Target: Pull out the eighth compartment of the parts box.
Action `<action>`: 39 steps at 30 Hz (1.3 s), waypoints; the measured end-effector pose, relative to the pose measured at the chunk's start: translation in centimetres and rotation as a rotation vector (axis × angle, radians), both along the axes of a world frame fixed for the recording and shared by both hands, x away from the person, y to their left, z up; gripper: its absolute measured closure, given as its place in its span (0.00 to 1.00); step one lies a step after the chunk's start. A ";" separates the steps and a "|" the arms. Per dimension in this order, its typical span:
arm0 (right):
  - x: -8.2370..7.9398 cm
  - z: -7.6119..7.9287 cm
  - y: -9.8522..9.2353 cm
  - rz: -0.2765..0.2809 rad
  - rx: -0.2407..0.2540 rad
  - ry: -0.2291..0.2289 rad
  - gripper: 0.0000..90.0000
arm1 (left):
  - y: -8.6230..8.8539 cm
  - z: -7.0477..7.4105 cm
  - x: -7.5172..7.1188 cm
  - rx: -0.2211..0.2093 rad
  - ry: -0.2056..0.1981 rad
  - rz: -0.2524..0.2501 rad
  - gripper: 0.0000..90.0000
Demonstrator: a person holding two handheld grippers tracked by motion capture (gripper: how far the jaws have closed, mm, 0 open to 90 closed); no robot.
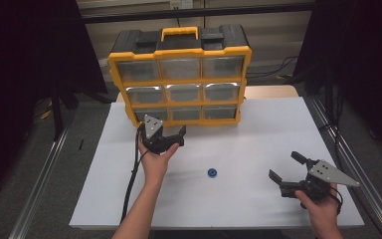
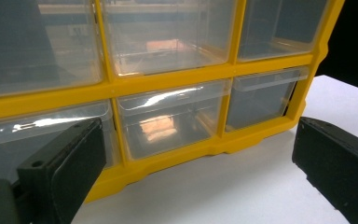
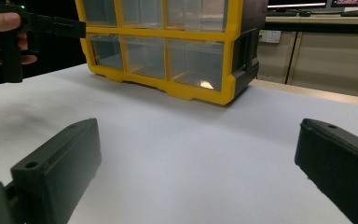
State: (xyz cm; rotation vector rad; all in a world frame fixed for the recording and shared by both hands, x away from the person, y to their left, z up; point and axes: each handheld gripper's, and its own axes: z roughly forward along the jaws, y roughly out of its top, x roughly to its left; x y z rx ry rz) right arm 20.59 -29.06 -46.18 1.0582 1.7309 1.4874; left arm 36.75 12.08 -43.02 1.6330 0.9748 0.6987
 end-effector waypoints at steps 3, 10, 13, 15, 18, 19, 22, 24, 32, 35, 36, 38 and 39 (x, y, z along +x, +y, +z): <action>0.0 0.0 -0.1 -0.004 0.002 -0.003 0.00 | -0.3 -0.4 0.4 -0.004 0.002 0.005 0.03; 0.0 0.0 -0.2 -0.007 0.002 -0.006 0.00 | -1.2 -0.8 1.1 0.002 -0.002 0.031 0.03; 0.0 0.0 -0.2 -0.005 0.001 -0.008 0.00 | -1.3 -0.8 1.3 0.008 -0.007 0.037 0.04; 0.0 0.0 -0.2 -0.007 0.002 -0.009 0.00 | -1.4 -0.8 1.5 0.000 -0.009 0.034 0.04; -0.1 0.1 -0.2 -0.004 0.001 -0.010 0.00 | -1.7 -0.9 1.8 -0.003 -0.012 0.049 0.04; -0.1 0.1 -0.2 -0.004 0.001 -0.010 0.00 | -1.8 -0.9 1.8 0.017 -0.010 0.056 0.04; -0.1 0.1 -0.2 -0.003 0.002 -0.008 0.00 | -2.0 -1.1 2.0 0.016 -0.017 0.041 0.04; -0.1 0.1 -0.2 -0.001 0.002 -0.012 0.00 | -2.1 -1.2 2.2 0.014 -0.012 0.046 0.04; -0.1 0.2 -0.3 -0.005 0.005 -0.015 0.00 | -3.0 -1.5 2.6 -0.003 -0.018 0.061 0.05; -0.2 0.2 -0.3 -0.003 0.008 -0.015 0.00 | -3.4 -1.5 2.8 -0.006 -0.018 0.062 0.06; -0.2 0.2 -0.3 -0.002 0.008 -0.016 0.00 | -3.4 -1.5 2.8 -0.006 -0.018 0.062 0.06; -0.2 0.2 -0.3 0.000 0.006 -0.020 0.00 | -3.7 -1.4 2.9 0.006 -0.017 0.080 0.06; -0.2 0.2 -0.4 -0.001 0.005 -0.020 0.00 | -3.8 -1.4 3.0 -0.005 -0.016 0.081 0.06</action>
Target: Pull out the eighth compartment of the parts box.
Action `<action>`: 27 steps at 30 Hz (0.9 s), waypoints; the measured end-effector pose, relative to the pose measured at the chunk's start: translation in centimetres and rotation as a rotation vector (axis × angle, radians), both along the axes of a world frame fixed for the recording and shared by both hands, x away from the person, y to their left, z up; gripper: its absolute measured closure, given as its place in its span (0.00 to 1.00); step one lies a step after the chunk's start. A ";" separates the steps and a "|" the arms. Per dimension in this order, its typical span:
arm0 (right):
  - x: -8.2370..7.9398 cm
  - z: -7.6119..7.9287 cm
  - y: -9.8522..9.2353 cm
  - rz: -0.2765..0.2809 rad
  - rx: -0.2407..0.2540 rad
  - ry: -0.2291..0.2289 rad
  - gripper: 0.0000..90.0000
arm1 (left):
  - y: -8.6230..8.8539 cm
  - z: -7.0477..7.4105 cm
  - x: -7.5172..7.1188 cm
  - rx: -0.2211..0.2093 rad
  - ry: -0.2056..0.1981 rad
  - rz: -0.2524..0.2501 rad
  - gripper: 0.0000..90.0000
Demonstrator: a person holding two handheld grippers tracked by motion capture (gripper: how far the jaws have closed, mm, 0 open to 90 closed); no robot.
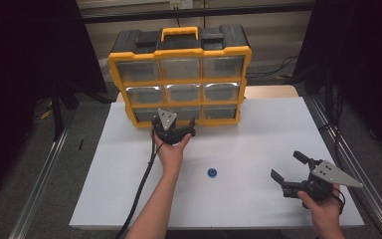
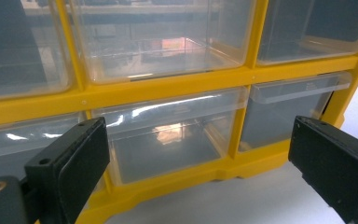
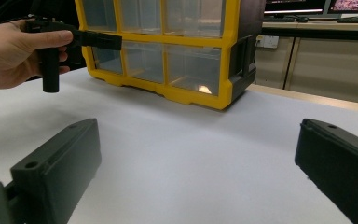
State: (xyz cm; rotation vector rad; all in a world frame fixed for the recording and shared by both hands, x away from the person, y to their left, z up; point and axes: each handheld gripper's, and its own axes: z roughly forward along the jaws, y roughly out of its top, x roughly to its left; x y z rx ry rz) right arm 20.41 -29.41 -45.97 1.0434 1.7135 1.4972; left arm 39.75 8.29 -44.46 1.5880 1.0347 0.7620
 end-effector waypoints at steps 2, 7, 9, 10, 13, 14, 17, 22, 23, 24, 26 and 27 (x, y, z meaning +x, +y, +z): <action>0.0 0.0 0.0 0.001 0.004 0.001 0.00 | -0.1 0.0 0.1 -0.016 -0.001 -0.003 0.06; 0.0 0.0 -0.2 -0.006 0.007 -0.001 0.00 | -0.5 0.0 0.5 -0.015 0.006 0.021 0.06; 0.0 0.0 -0.1 -0.005 0.011 -0.003 0.00 | -0.7 0.0 0.6 -0.010 0.006 0.024 0.06; -0.1 0.1 -0.1 -0.004 0.012 -0.003 0.00 | -0.7 0.1 0.6 -0.007 0.002 0.028 0.06; -0.1 0.1 -0.1 -0.003 0.010 -0.003 0.00 | -1.0 0.2 0.7 -0.012 -0.001 0.037 0.06; -0.1 0.1 -0.1 -0.001 0.011 -0.003 0.00 | -1.0 0.1 0.8 -0.020 -0.003 0.028 0.06; -0.1 0.1 -0.1 -0.001 0.010 -0.004 0.00 | -1.3 0.1 1.0 -0.016 -0.003 0.041 0.06; -0.1 0.1 -0.1 -0.004 0.011 -0.003 0.00 | -1.7 -0.1 1.2 -0.021 -0.008 0.047 0.06; -0.1 0.1 -0.1 -0.004 0.012 -0.003 0.00 | -1.7 -0.2 1.3 -0.017 -0.005 0.056 0.06; -0.1 0.0 -0.1 -0.006 0.012 -0.002 0.00 | -1.7 -0.3 1.4 -0.021 -0.010 0.050 0.06; -0.1 0.0 -0.1 -0.004 0.011 -0.001 0.00 | -1.9 -0.5 1.5 -0.021 -0.006 0.050 0.06; -0.1 0.0 -0.1 -0.005 0.012 -0.002 0.00 | -2.0 -0.6 1.5 -0.027 -0.011 0.058 0.06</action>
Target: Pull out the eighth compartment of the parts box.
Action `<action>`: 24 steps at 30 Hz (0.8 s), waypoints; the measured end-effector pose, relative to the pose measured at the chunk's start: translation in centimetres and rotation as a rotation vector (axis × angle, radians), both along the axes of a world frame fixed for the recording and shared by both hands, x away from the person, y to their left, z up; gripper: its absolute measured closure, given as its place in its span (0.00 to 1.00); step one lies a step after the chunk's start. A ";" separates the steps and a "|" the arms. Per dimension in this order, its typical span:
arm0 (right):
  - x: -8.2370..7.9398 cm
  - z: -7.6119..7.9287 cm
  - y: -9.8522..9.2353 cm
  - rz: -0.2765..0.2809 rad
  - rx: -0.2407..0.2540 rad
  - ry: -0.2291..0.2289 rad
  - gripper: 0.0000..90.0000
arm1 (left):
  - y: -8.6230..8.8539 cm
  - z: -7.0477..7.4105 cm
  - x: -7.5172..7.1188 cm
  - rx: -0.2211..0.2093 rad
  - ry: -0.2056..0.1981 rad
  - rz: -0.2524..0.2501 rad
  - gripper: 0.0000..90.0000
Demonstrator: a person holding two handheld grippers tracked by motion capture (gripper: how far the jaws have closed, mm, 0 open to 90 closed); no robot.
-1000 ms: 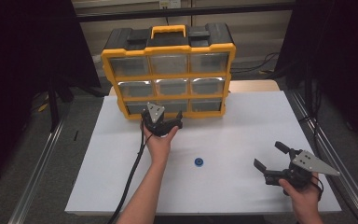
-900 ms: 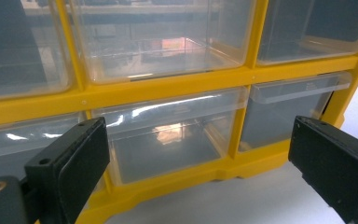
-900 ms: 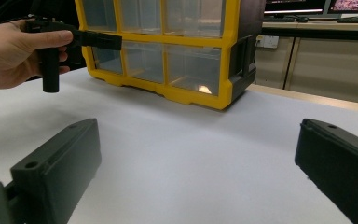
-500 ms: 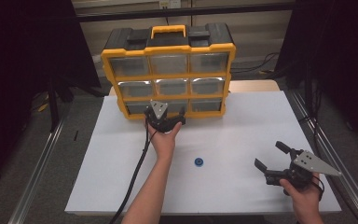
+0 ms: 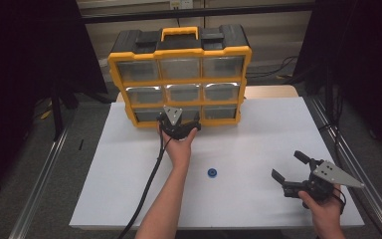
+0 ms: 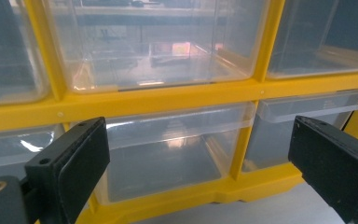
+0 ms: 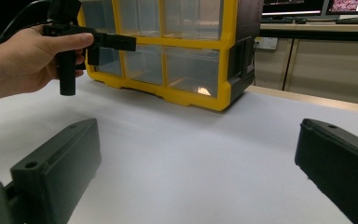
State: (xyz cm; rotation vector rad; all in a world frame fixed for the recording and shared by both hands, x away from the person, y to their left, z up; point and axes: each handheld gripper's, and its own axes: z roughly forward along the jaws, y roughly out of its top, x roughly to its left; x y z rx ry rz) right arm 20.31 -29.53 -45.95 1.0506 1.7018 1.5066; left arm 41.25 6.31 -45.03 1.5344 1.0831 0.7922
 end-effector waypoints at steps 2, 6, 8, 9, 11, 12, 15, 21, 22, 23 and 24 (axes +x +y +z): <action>0.0 0.0 0.0 0.001 -0.004 -0.001 0.00 | -0.1 -0.1 0.0 0.017 0.007 0.010 0.06; 0.0 0.0 0.0 -0.001 -0.006 -0.002 0.00 | -0.2 -0.3 0.2 0.023 0.000 0.017 0.06; 0.0 0.0 0.0 -0.001 -0.005 -0.002 0.00 | -0.2 -0.4 0.3 0.027 0.002 0.021 0.06; 0.0 0.0 0.0 -0.005 -0.005 -0.003 0.00 | -0.3 -0.5 0.5 0.020 0.000 0.024 0.06; 0.0 0.0 0.0 0.001 -0.005 -0.002 0.00 | -0.4 -0.5 0.5 0.030 0.003 0.032 0.06; 0.0 0.0 0.0 0.003 -0.005 0.001 0.00 | -0.4 -0.5 0.6 0.031 -0.002 0.037 0.06; 0.0 0.0 0.0 0.000 -0.007 0.000 0.00 | -0.6 -0.6 0.7 0.037 -0.014 0.037 0.06; 0.1 -0.1 0.0 0.007 -0.008 -0.002 0.00 | -0.8 -0.5 1.1 0.074 -0.030 0.042 0.07; 0.1 -0.1 0.0 0.007 -0.009 -0.004 0.00 | -0.7 -0.5 1.2 0.085 -0.038 0.041 0.08; 0.1 -0.1 0.0 0.005 -0.008 -0.004 0.00 | -0.6 -0.4 1.1 0.112 -0.033 0.042 0.08; 0.1 -0.1 0.0 0.006 -0.008 -0.003 0.00 | -0.6 -0.4 1.2 0.119 -0.040 0.043 0.08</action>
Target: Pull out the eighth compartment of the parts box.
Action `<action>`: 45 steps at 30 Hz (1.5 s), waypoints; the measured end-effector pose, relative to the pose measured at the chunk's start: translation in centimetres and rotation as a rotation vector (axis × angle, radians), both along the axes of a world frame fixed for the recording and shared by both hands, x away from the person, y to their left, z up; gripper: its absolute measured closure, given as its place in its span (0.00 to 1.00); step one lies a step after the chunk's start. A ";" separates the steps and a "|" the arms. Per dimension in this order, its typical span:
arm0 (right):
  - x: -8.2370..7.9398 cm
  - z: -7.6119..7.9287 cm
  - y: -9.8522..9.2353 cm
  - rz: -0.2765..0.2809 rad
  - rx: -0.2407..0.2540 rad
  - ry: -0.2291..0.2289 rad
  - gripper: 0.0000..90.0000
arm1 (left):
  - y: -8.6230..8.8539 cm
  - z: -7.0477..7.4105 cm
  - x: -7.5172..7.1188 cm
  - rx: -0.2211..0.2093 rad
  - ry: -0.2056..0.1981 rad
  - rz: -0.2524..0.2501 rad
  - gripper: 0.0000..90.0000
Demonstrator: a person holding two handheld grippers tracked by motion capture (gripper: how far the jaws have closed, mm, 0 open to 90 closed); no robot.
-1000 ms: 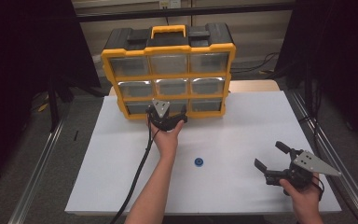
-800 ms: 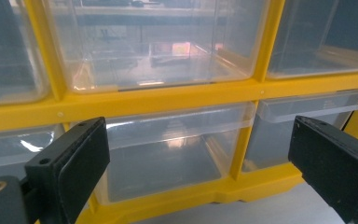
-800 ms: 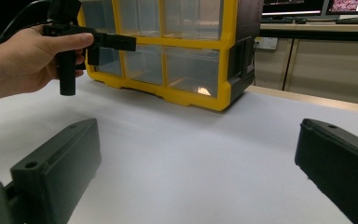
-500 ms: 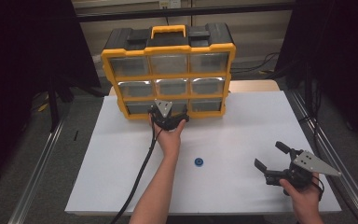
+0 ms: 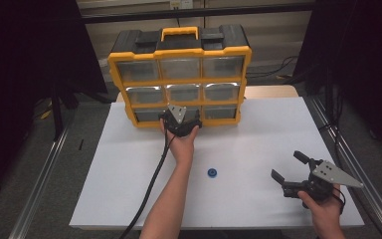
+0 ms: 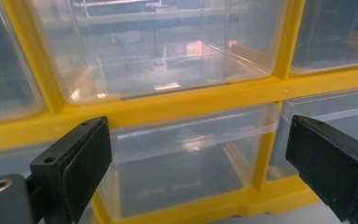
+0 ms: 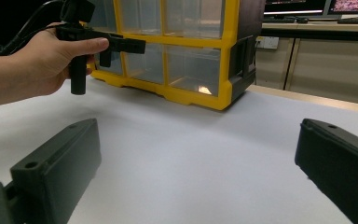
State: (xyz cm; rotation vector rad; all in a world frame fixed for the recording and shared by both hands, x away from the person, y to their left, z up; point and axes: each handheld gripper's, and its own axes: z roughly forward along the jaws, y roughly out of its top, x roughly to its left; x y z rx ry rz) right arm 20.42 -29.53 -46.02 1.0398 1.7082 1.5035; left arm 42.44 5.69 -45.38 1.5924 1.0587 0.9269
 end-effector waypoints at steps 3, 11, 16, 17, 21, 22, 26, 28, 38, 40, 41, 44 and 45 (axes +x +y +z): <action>0.0 0.0 0.0 0.003 -0.002 -0.001 0.00 | 0.1 0.1 0.0 0.026 -0.010 0.003 0.08; 0.0 0.0 0.0 -0.004 -0.005 0.001 0.00 | 0.3 0.3 0.1 0.215 -0.059 -0.021 0.10; 0.0 0.0 0.1 0.003 -0.007 0.004 0.00 | 0.3 0.3 0.1 0.330 -0.092 -0.041 0.14; 0.0 0.0 0.1 0.004 -0.010 0.001 0.00 | 0.3 0.3 0.1 0.330 -0.092 -0.041 0.15; 0.0 0.0 0.1 -0.001 -0.007 0.004 0.00 | 0.1 0.3 0.0 0.447 -0.125 -0.052 0.18; 0.0 0.0 0.1 0.002 -0.008 0.006 0.00 | 0.1 0.3 0.0 0.465 -0.136 -0.055 0.19; 0.0 0.0 0.1 0.002 -0.008 0.006 0.00 | 0.0 0.4 -0.1 0.579 -0.172 -0.056 0.25; 0.0 0.0 0.1 0.000 -0.008 0.005 0.00 | -0.2 0.3 -0.2 0.607 -0.176 -0.063 0.30; 0.0 0.0 0.1 0.004 -0.013 -0.001 0.00 | -0.1 0.0 0.0 0.766 -0.221 -0.051 0.39; 0.1 0.0 0.1 0.000 -0.010 0.003 0.00 | -0.2 -0.1 -0.1 0.784 -0.218 -0.060 0.42; 0.1 0.0 0.1 -0.001 -0.010 0.003 0.00 | -0.2 -0.1 -0.1 0.784 -0.218 -0.060 0.42; 0.1 0.0 0.1 0.002 -0.014 0.003 0.00 | -0.3 -0.1 -0.1 0.835 -0.231 -0.072 0.43; 0.1 0.0 0.1 0.002 -0.015 0.003 0.00 | -0.3 -0.1 -0.1 0.835 -0.231 -0.072 0.44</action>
